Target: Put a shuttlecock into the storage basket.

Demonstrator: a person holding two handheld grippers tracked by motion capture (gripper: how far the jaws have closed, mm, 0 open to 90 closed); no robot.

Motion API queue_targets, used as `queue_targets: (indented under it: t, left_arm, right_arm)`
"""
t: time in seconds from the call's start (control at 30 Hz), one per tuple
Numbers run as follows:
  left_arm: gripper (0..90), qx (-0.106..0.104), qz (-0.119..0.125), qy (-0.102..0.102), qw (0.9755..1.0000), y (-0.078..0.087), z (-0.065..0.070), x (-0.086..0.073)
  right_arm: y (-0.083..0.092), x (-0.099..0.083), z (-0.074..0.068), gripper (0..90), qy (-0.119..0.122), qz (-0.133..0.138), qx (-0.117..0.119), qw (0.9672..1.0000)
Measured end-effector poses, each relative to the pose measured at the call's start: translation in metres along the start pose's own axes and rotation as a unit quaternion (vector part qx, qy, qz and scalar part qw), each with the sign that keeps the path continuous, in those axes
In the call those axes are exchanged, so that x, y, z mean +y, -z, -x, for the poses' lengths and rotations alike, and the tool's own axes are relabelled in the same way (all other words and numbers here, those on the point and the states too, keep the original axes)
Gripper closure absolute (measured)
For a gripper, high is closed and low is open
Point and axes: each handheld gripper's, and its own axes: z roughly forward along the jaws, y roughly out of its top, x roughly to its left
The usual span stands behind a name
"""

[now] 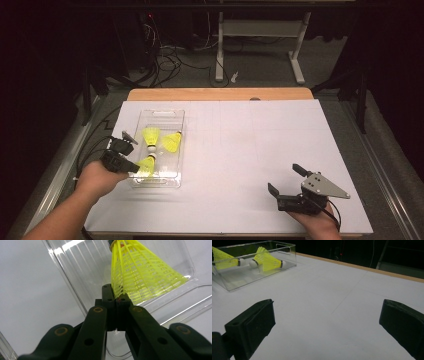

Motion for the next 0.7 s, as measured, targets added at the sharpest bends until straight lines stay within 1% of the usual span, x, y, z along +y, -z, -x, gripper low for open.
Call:
queue_targets:
  t: [0.2,0.33,0.43,0.6,0.7]
  left_arm:
    - [88.8,0.003,-0.001,0.0,1.0,-0.0015,0.0008,0.001]
    - [88.3,-0.003,-0.003,0.004,1.0,-0.0025,0.0011,0.0017]
    - [88.2,-0.004,-0.007,0.004,1.0,-0.0039,0.0021,0.003]
    - [87.9,0.001,-0.013,0.002,0.9999,-0.0079,0.0036,0.0039]
    - [87.9,-0.002,-0.009,0.003,1.0,-0.0077,0.0032,0.0033]
  right_arm:
    - [0.0001,-0.0001,-0.0002,0.7,-0.001,0.0,0.0,1.0]
    - [0.0001,-0.0003,-0.0001,0.7,-0.002,-0.001,0.0,1.0]
    - [-0.0002,-0.0005,-0.0003,0.7,-0.003,-0.001,0.001,1.0]
    - [-0.0007,-0.0009,-0.0003,0.7,-0.002,-0.002,0.002,1.0]
    - [-0.0011,-0.0014,-0.0003,0.7,-0.003,-0.003,0.002,1.0]
